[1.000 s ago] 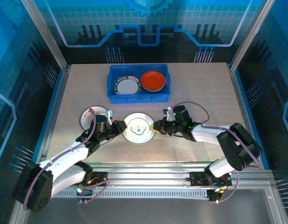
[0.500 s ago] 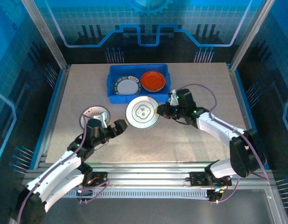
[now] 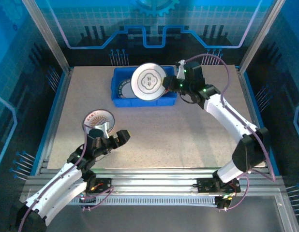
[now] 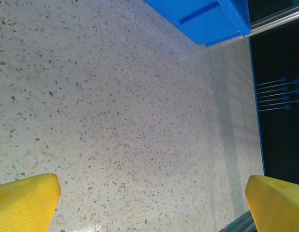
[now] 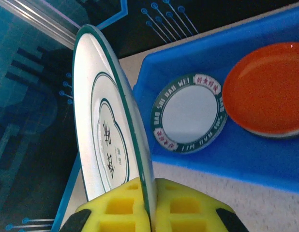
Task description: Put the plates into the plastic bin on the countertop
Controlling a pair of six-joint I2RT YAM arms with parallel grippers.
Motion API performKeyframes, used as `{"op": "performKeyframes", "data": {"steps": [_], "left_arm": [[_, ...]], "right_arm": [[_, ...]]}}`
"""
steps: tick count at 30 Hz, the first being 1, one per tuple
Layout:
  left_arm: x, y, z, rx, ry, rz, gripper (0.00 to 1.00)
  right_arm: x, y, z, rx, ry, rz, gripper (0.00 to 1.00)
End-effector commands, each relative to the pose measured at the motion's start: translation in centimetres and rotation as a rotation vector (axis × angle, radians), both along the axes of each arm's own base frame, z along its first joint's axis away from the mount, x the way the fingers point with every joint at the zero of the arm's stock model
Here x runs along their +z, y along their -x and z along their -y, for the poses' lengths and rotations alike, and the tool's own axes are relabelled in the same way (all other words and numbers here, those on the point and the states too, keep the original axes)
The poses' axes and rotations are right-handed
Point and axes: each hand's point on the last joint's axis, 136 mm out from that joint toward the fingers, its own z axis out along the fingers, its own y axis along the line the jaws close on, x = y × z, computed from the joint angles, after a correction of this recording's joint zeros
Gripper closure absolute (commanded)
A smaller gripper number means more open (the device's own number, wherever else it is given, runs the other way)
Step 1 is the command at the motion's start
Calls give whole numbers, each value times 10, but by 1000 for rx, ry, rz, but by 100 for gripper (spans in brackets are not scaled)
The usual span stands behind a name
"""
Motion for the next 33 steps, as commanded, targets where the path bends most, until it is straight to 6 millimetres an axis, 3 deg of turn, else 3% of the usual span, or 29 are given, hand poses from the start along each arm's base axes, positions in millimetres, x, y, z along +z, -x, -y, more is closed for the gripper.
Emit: {"op": "performKeyframes", "data": {"steps": [1,7,15,26,27,33], "left_arm": [[-4,3,2,-20,-5,1,1],[-2,2,4,-30,3,5,1],[-7,1,5,-26,0,-15,1],[-10,0,5,-24,-7,-29,1],[-11,0,5,-25,-8,-33,1],[-13,0,3,-13,-15,-42,1]], "right_arm": [[0,-28,-5,-10,-56,-21,100],[-24,-64,-28,2,-138,-89,100],[-87,-100,-56,10,-185,-226,100],[-124,-125,-86,8,-187,-263,100],[-141,-127,-90,8,-175,-289,100],[-164,-133,-101,2,-161,-324,100]]}}
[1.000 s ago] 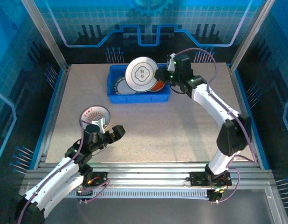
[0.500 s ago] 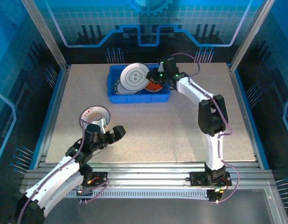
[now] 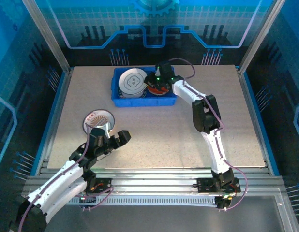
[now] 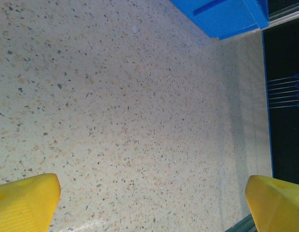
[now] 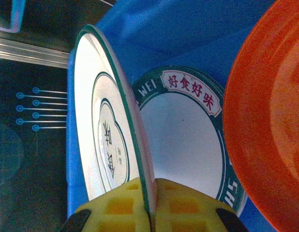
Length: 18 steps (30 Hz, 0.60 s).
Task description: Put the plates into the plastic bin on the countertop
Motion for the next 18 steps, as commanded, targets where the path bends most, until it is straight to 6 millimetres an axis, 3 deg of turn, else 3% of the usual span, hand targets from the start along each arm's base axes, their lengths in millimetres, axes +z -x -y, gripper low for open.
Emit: {"op": "performKeyframes", "data": {"steps": [1,6,12,18], "left_arm": [[0,1,2,-10,4,4,1],[-1,0,1,-9,-5,1,1],[-4,0,2,-6,-6,-13,1],[-2,-2,2,-6,-8,-5,1]], "right_arm": [[1,-4,-12,6,-19,-4,100],[-6,-6,-18,19,-15,-12,98],[-11,-2,-23,39,29,-1,73],[-1,1,-12,24,146,53,60]]}}
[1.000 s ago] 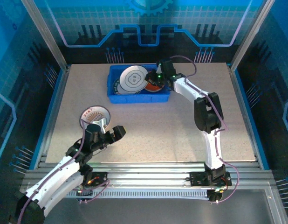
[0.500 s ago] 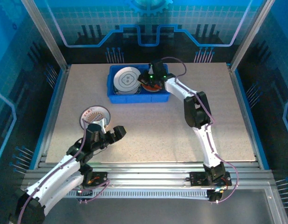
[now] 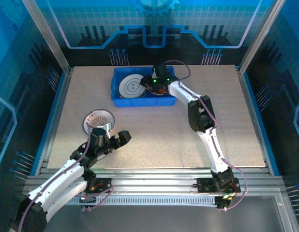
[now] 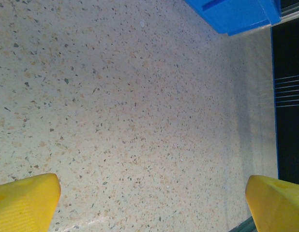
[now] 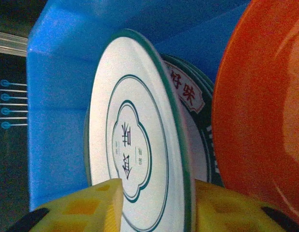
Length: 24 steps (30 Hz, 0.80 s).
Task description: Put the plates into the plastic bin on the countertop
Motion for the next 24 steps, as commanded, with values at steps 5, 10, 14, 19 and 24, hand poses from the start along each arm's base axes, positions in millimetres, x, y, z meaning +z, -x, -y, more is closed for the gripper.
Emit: {"op": "performKeyframes", "data": {"steps": [5,10,14,19,24], "left_arm": [[5,-5,4,-9,7,19,1],[5,-9,7,-14,12,18,1],[7,-11,9,-18,21,20,1],[8,-12,9,-16,16,25,1],[10,-13,9,-14,16,26,1]], "right_arm": [[42,9,6,24,153,115,56],[54,17,11,47,229,155,54],[63,22,15,54,236,168,53],[76,29,18,53,222,195,53],[75,33,21,57,218,191,54]]}}
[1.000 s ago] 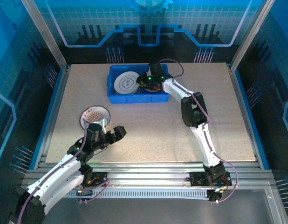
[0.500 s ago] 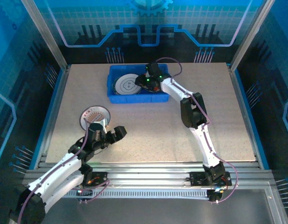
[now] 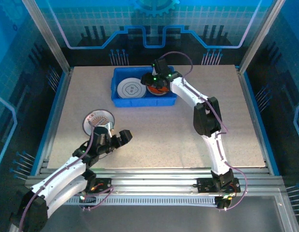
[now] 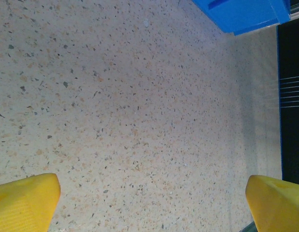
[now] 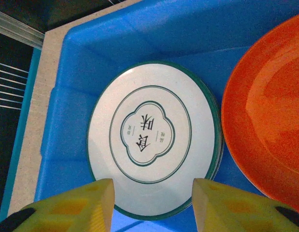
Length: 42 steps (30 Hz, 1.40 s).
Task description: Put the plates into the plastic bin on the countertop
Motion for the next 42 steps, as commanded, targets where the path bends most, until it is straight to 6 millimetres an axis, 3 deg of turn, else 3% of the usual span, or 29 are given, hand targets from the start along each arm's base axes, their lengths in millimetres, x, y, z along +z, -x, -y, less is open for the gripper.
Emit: {"op": "performKeyframes", "data": {"steps": [1,5,9,15,20,24,27,32,35,42], "left_arm": [[17,-6,6,-13,21,40,1],[25,-6,3,-5,9,57,1],[31,-7,-6,19,-34,73,1],[40,-17,-26,97,-80,71,1],[57,-36,-53,186,-66,78,1],[77,-47,-70,242,-32,97,1],[89,-53,-83,287,-2,105,1],[88,-58,-99,345,119,100,1],[84,-60,-105,372,195,96,1],[80,-59,-110,372,167,99,1]], "right_arm": [[8,6,1,13,3,21,54],[16,15,-3,46,-31,33,55],[26,36,-5,80,-87,50,56],[39,94,-10,120,-174,53,57],[32,144,-38,185,-211,6,58],[16,171,-70,240,-225,-44,58],[2,182,-93,277,-244,-85,57],[-19,190,-125,324,-236,-146,55],[-33,191,-138,338,-229,-182,56],[-60,186,-157,353,-219,-231,62]]}}
